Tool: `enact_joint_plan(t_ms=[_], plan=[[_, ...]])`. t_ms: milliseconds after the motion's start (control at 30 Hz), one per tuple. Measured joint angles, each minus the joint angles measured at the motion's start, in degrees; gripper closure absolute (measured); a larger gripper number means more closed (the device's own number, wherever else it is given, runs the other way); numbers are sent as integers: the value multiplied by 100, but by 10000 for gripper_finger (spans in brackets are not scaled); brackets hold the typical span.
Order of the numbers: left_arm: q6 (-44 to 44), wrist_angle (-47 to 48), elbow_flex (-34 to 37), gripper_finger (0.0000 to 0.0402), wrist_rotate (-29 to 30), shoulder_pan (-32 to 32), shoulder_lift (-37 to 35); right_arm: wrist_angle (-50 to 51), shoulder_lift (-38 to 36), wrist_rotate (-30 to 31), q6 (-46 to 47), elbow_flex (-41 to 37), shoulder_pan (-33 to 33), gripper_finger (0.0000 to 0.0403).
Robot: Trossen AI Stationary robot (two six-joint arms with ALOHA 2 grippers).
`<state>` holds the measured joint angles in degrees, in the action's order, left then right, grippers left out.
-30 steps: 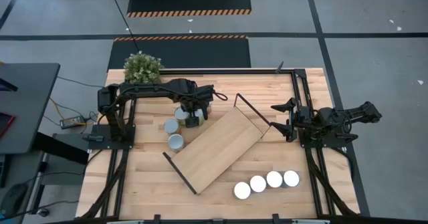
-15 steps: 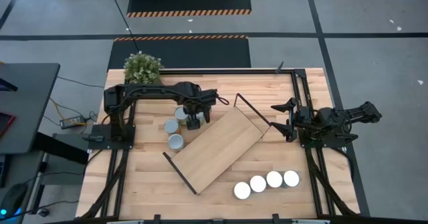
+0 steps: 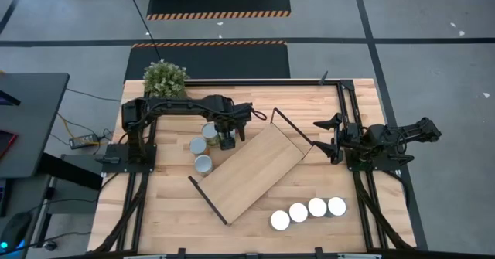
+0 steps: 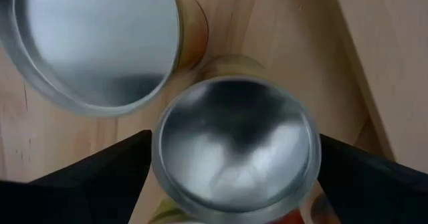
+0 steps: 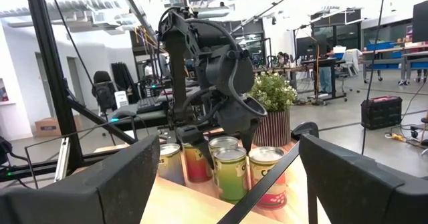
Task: Pick and place cans onto a shelf
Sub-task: Put the canned orange on the shelf
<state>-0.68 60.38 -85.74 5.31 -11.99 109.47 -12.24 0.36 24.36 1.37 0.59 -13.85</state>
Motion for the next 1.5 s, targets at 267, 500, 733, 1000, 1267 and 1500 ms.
enact_joint_plan(t_ms=[267, 500, 733, 1000, 1267, 1500], plan=[[19, 15, 1, 28, -67, 1, 91, -13, 0, -1, -1, -1, -2, 37], [20, 127, -30, 80, -79, -11, 89, -12, 0, 0, 0, 1, -2, 37], [4, 871, -773, 73, -67, -33, 87, -12, 0, 0, -1, -1, -2, 37], [550, 1427, -2057, 72, -463, -36, 76, -12, 0, 0, 0, 1, -2, 37], [1297, 575, -2227, 71, -659, 309, 150, -11, 0, 0, 0, 0, -2, 37], [1738, 350, -2526, 71, -663, 498, 507, -1, 0, 0, -2, -1, 0, 37]])
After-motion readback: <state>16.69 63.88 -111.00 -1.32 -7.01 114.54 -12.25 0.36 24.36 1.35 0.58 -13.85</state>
